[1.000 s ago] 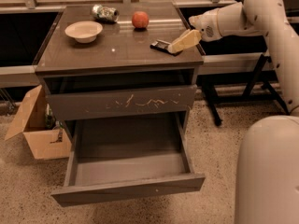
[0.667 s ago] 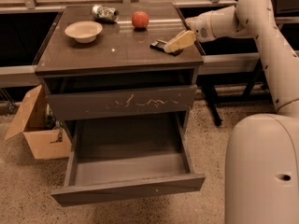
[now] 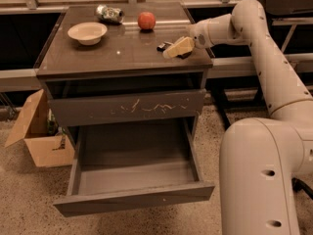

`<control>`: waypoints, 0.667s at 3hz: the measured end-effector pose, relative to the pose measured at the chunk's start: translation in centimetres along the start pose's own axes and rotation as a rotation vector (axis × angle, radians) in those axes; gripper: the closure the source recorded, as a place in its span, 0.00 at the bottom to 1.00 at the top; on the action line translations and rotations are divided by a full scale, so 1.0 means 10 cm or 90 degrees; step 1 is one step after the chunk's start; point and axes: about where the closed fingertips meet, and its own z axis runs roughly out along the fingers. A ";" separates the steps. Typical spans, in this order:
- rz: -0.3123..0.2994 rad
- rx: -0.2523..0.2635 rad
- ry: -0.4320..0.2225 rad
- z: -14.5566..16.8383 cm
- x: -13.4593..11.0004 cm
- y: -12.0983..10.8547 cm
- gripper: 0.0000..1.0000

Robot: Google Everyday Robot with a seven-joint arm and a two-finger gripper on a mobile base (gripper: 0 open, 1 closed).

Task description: Place rxbar chocolate into middle drawer

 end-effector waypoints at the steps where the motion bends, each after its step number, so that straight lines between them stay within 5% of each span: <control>1: 0.004 0.003 0.011 0.13 0.09 -0.03 0.00; 2: 0.018 0.004 0.009 0.20 0.17 -0.07 0.00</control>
Offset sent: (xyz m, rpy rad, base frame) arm 0.0230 -0.0054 -0.0290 0.0186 0.0365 -0.0451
